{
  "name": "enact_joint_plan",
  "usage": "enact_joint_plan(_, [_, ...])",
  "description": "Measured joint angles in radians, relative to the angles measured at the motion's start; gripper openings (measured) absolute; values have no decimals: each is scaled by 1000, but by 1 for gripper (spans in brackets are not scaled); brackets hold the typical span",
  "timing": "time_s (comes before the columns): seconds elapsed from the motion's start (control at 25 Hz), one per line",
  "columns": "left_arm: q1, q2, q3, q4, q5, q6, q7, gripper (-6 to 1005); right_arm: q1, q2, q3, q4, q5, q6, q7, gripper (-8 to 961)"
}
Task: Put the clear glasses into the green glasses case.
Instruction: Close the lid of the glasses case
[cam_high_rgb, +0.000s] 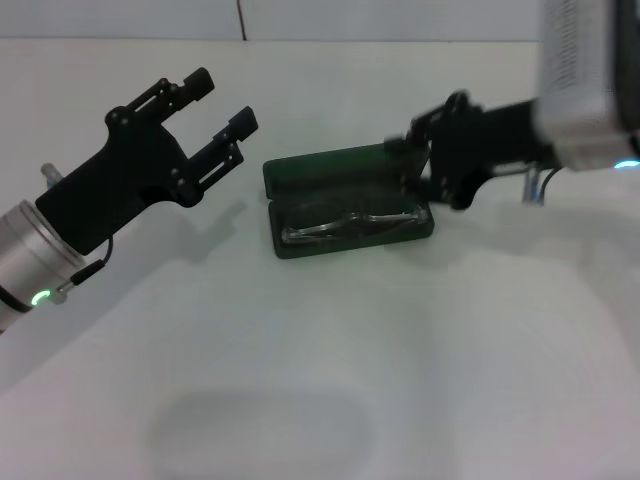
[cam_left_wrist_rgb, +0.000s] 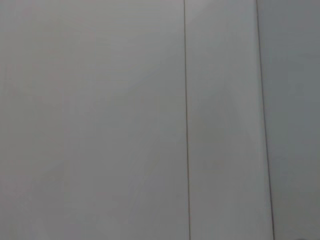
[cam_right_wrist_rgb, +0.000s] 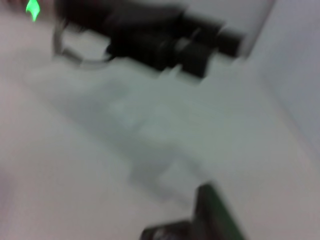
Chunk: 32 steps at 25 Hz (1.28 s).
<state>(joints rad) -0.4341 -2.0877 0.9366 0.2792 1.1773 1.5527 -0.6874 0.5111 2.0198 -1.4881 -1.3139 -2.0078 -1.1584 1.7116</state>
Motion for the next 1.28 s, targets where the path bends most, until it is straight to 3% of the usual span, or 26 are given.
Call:
enact_joint_plan(0.2, [-2, 0, -2, 0, -2, -2, 1, 638, -69, 1, 125, 78, 223, 3, -185, 388])
enact_joint_plan(0.24, [-2, 0, -2, 0, -4, -4, 3, 638, -74, -1, 213, 202, 365, -9, -305, 389])
enact_joint_plan(0.32, [-4, 0, -2, 0, -6, -11, 7, 638, -70, -3, 253, 262, 414, -25, -353, 390])
enact_joint_plan(0.52, [-22, -1, -2, 0, -23, -88, 2, 638, -27, -6, 537, 557, 537, -160, -549, 393])
enact_joint_plan(0.68, [-79, -3, 0, -25, -36, -172, -20, 638, -17, -2, 706, 733, 678, -205, -698, 395])
enact_joint_plan(0.96, [-245, -3, 89, -39, -17, -480, -208, 638, -24, 1, 715, 809, 777, -268, -807, 399])
enact_joint_plan(1.0, [-245, -3, 89, -39, -17, -480, -208, 638, -26, 2, 717, 815, 782, -280, -811, 399])
enact_joint_plan(1.04, [-299, -3, 160, -39, -16, -577, -273, 638, -30, 2, 721, 825, 794, -294, -818, 400])
enact_joint_plan(1.2, [-349, -4, 252, -33, -16, -669, -331, 638, -40, 3, 722, 868, 856, -344, -880, 402])
enact_joint_plan(1.28, [-361, -5, 282, -34, -15, -701, -342, 638, -30, 5, 714, 889, 859, -352, -910, 498])
